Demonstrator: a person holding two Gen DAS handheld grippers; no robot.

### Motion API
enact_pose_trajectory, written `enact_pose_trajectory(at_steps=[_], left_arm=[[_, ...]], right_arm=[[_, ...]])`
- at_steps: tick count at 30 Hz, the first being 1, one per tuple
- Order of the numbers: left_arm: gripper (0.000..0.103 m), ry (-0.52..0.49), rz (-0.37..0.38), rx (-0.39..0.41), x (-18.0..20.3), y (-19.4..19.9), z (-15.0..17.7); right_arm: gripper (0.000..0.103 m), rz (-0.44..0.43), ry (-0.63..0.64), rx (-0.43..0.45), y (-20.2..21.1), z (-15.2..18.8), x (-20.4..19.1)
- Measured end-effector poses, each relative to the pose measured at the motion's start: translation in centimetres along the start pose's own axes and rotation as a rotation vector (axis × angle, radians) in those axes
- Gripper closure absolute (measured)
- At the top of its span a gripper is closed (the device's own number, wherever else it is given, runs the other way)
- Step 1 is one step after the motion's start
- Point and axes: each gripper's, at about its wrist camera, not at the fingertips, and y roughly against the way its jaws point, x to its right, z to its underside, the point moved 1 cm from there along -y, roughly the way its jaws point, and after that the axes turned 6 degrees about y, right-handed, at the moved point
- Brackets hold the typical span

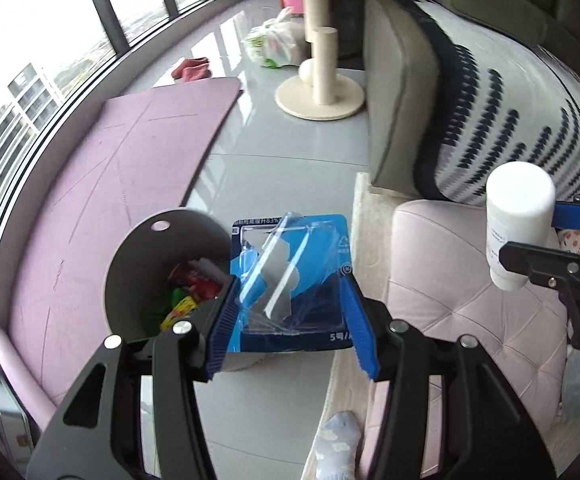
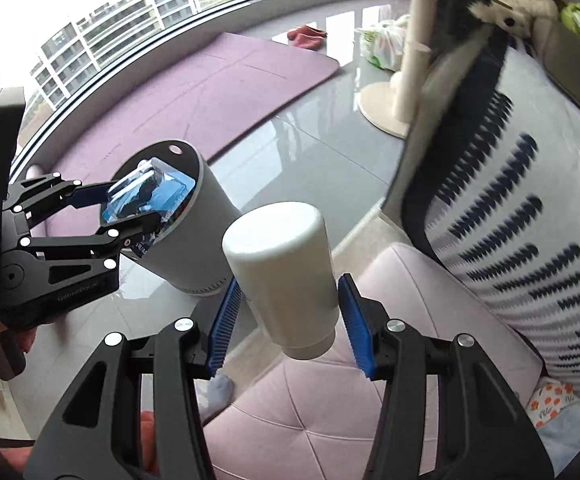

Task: Collect trash
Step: 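Carry bottle and blister pack over the grey bin and open both tools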

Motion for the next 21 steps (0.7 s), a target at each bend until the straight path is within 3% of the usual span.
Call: enact_pose_trajectory(at_steps=[6,11,14,21], left_arm=[[0.052,0.128,-0.09,0.007,-8.7,2.6,-0.4],[0.052,0.188,-0.133,0.015,-13.0,4.0,-0.4],[0.052,0.222,-0.146,0.016,-14.8,4.4,-0.4],[0.052,0.267,-0.151,0.026,-15.8,4.0,-0.5]], right_arm=[[0.055,-0.103,0.127,0.05,-1.7,-8.6,-7.8],[0.054,-0.148,0.174,0.068,-3.4,-13.6,-12.0],[0.044,-0.154,0.191,0.075,-4.1,-15.2,-13.5],[0.043,-0.143,0.221,0.045,-4.4,-15.3,-14.6]])
